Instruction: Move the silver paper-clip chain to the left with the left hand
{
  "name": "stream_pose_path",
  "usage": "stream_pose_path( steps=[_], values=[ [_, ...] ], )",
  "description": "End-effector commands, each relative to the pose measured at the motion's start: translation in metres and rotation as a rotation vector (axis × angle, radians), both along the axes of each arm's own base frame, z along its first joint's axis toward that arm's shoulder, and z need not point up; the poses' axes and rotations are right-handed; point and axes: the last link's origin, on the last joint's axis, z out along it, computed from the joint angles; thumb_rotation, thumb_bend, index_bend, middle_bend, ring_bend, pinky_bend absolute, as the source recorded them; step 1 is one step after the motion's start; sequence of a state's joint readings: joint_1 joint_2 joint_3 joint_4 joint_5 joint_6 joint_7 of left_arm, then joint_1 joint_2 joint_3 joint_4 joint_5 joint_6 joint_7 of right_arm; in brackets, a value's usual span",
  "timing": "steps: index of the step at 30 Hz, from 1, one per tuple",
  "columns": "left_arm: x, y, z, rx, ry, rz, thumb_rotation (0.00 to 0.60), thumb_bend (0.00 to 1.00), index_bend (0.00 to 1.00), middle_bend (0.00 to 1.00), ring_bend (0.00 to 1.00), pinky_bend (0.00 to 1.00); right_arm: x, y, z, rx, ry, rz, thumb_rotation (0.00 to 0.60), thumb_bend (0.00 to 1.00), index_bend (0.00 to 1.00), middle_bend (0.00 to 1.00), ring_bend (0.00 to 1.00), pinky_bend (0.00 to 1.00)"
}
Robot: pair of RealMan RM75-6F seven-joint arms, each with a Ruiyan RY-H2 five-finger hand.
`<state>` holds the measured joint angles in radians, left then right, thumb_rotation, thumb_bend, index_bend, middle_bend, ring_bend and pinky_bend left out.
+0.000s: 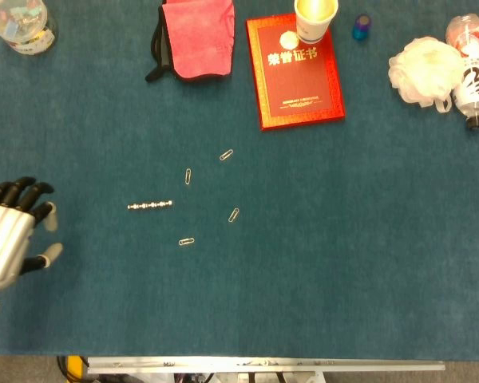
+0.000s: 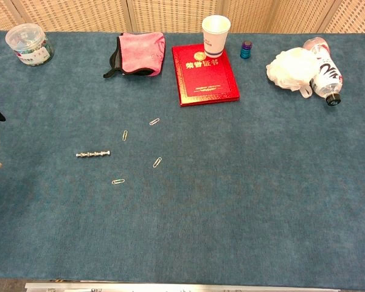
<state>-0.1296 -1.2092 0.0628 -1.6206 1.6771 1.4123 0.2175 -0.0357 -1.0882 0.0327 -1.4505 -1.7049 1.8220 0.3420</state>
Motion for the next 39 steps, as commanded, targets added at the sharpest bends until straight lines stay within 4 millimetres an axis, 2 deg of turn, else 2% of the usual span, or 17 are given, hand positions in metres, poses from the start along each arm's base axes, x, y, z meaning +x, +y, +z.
stream_pose_path(
  steps=[1,7,15,26,28,34,39],
  values=[
    [0.011,0.010,-0.010,-0.058,0.037,0.013,0.600,0.15,0.54,0.24,0.15,0.21,-0.002,0.001,0.004,-0.009,-0.008,-0.003,0.600,0.97,0.49,0.42,0.36,0.44],
    [0.026,0.026,-0.024,-0.111,0.079,0.048,0.600,0.15,0.48,0.17,0.10,0.19,-0.005,0.001,0.010,-0.018,-0.028,-0.006,0.600,0.97,0.49,0.42,0.36,0.44],
    [0.045,0.042,-0.046,-0.150,0.113,0.077,0.600,0.15,0.47,0.17,0.10,0.19,-0.007,0.000,0.013,-0.014,-0.042,-0.011,0.600,0.97,0.49,0.42,0.36,0.44],
    [0.067,0.052,-0.075,-0.136,0.152,0.087,0.600,0.15,0.45,0.19,0.10,0.19,-0.006,0.004,0.017,-0.015,-0.059,0.003,0.600,0.97,0.49,0.42,0.36,0.44],
    [0.070,0.054,-0.080,-0.136,0.154,0.083,0.600,0.15,0.40,0.19,0.10,0.19,-0.005,0.006,0.019,-0.019,-0.061,0.008,0.600,0.97,0.49,0.42,0.36,0.44],
    [0.074,0.059,-0.097,-0.146,0.136,0.083,0.600,0.15,0.13,0.19,0.10,0.19,-0.005,0.010,0.023,-0.037,-0.072,0.017,0.600,0.97,0.49,0.43,0.37,0.44],
    [0.076,0.064,-0.105,-0.147,0.133,0.088,0.600,0.15,0.07,0.19,0.10,0.19,-0.006,0.012,0.027,-0.048,-0.079,0.018,0.600,0.97,0.49,0.43,0.37,0.44]
  ],
)
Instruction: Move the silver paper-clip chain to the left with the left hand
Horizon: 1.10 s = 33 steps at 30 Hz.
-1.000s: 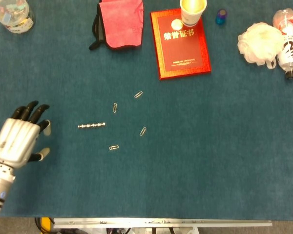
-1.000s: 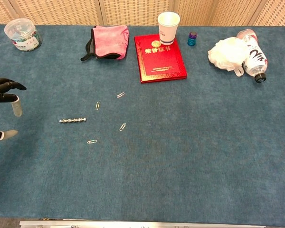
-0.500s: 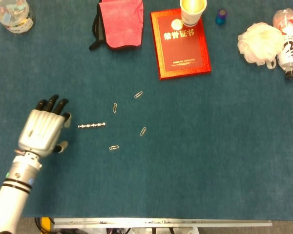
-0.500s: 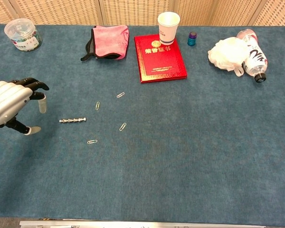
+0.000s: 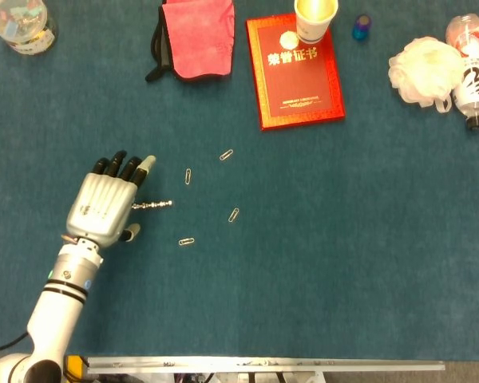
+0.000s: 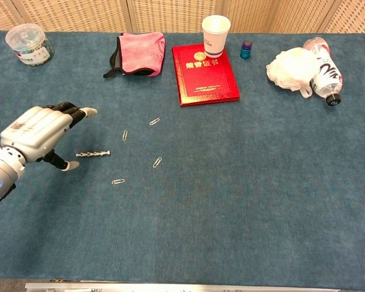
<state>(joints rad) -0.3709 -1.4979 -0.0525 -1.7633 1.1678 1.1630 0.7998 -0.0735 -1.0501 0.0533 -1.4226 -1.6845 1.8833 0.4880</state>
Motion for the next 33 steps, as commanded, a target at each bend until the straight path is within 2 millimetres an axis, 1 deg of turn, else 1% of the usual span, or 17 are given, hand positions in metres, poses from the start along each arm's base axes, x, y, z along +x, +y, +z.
stream_pose_path(
  steps=[1,6,13,24,33],
  values=[
    [0.003,0.003,-0.004,0.001,-0.003,-0.001,0.600,0.15,0.07,0.19,0.10,0.19,-0.001,0.001,0.002,-0.007,-0.003,-0.002,0.600,0.97,0.49,0.43,0.37,0.44],
    [0.008,0.008,-0.011,-0.004,-0.002,-0.006,0.600,0.15,0.07,0.19,0.10,0.19,-0.003,0.001,0.004,-0.013,-0.007,-0.007,0.600,0.97,0.49,0.43,0.37,0.44],
    [0.010,0.015,-0.016,0.005,0.008,0.004,0.600,0.15,0.07,0.18,0.10,0.19,-0.003,0.000,0.003,-0.011,-0.005,-0.010,0.600,0.97,0.49,0.43,0.37,0.44],
    [-0.001,0.023,-0.024,0.001,0.017,0.042,0.600,0.15,0.07,0.18,0.10,0.19,-0.003,0.000,0.004,-0.021,-0.007,-0.010,0.600,0.97,0.49,0.43,0.37,0.44],
    [-0.004,0.028,-0.028,0.005,0.023,0.059,0.600,0.15,0.07,0.18,0.10,0.19,-0.002,-0.001,0.003,-0.018,-0.005,-0.012,0.600,0.97,0.49,0.43,0.37,0.44]
  ],
)
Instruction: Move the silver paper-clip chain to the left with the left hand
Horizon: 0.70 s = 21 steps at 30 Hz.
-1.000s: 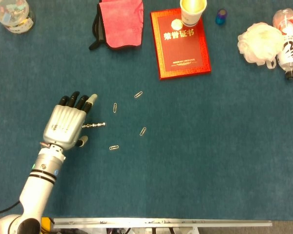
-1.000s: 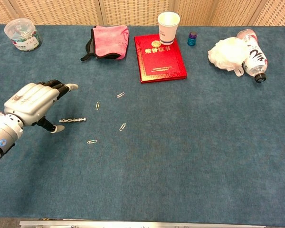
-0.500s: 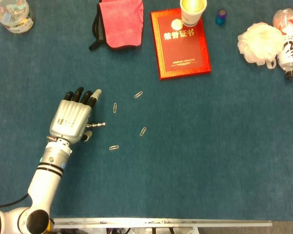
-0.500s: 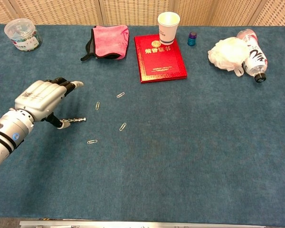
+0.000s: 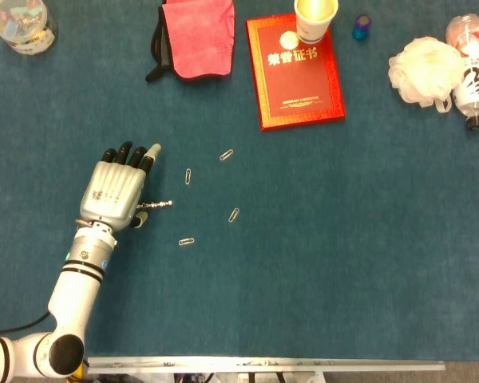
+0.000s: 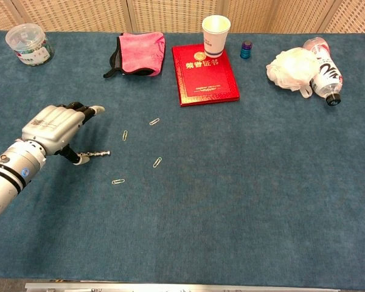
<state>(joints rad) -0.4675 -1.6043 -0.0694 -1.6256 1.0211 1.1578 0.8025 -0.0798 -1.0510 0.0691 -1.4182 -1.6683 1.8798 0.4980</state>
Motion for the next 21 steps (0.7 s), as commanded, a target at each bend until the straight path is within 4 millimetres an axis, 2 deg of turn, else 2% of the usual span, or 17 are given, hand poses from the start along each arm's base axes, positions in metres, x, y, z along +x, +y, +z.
stream_pose_path(
  steps=[1,14,21],
  values=[
    [-0.001,0.001,-0.002,-0.001,0.002,0.006,0.600,0.15,0.07,0.18,0.10,0.19,0.000,0.000,0.000,0.000,0.000,0.000,0.600,0.97,0.49,0.43,0.37,0.44],
    [-0.011,0.009,-0.002,0.011,0.001,0.048,0.600,0.15,0.07,0.18,0.10,0.19,0.001,-0.002,-0.003,0.014,0.005,0.000,0.600,0.97,0.49,0.43,0.37,0.44],
    [-0.013,0.025,0.005,0.044,0.004,0.058,0.600,0.15,0.08,0.18,0.10,0.19,0.002,-0.002,-0.004,0.020,0.007,0.001,0.600,0.97,0.49,0.43,0.37,0.44]
  ],
)
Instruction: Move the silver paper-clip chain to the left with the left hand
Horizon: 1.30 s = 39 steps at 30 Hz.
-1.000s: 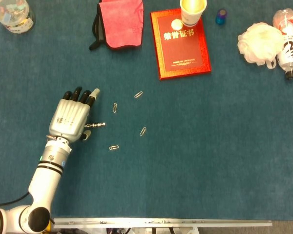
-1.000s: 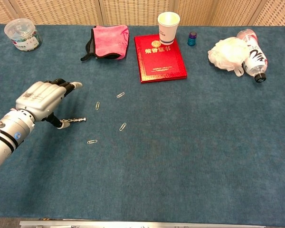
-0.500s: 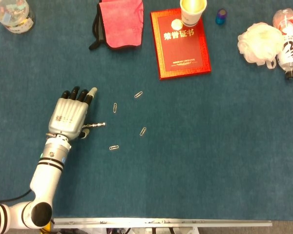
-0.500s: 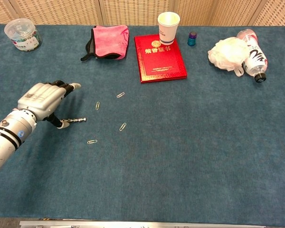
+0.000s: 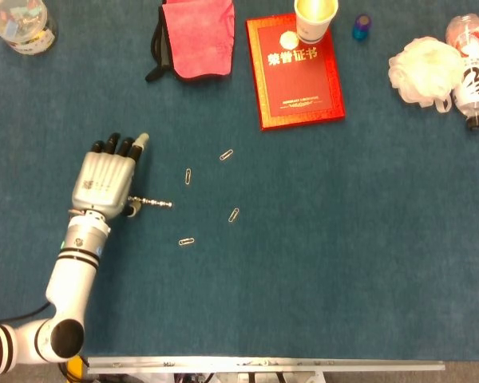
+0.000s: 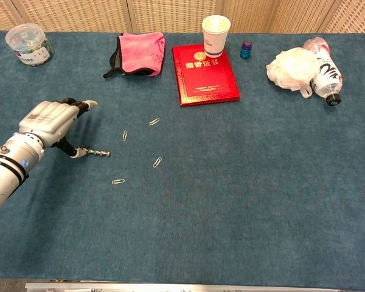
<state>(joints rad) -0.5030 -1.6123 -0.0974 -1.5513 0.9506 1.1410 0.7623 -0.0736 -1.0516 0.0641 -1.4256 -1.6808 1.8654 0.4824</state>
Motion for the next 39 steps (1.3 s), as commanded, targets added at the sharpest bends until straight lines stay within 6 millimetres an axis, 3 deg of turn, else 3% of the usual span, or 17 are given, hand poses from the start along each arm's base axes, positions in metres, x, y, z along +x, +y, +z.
stream_pose_path(
  steps=[1,9,14,19,25,39],
  values=[
    [0.000,0.007,0.003,0.012,0.002,0.003,0.600,0.15,0.08,0.18,0.10,0.19,0.000,0.000,0.000,0.002,0.001,0.000,0.600,0.97,0.49,0.43,0.37,0.44],
    [0.004,-0.001,0.010,0.007,0.003,-0.016,0.600,0.15,0.13,0.18,0.10,0.19,-0.001,0.000,0.000,0.004,0.001,-0.002,0.600,0.97,0.49,0.43,0.37,0.44],
    [0.009,-0.010,0.012,-0.024,0.015,-0.043,0.600,0.15,0.34,0.18,0.10,0.19,-0.001,0.001,0.000,0.001,0.001,0.001,0.600,0.97,0.49,0.43,0.37,0.44],
    [0.012,-0.013,0.009,-0.040,0.042,-0.058,0.600,0.18,0.43,0.17,0.10,0.19,0.000,0.002,0.000,-0.001,0.001,0.003,0.600,0.97,0.49,0.43,0.37,0.44],
    [0.011,-0.009,0.004,-0.045,0.052,-0.051,0.600,0.25,0.48,0.17,0.10,0.19,0.000,0.002,0.001,0.001,0.000,0.004,0.600,0.97,0.49,0.43,0.37,0.44],
    [0.011,-0.005,-0.005,-0.066,0.067,-0.047,0.600,0.25,0.48,0.17,0.10,0.19,-0.001,0.001,0.001,0.001,-0.002,0.001,0.600,0.97,0.49,0.43,0.37,0.44]
  ],
)
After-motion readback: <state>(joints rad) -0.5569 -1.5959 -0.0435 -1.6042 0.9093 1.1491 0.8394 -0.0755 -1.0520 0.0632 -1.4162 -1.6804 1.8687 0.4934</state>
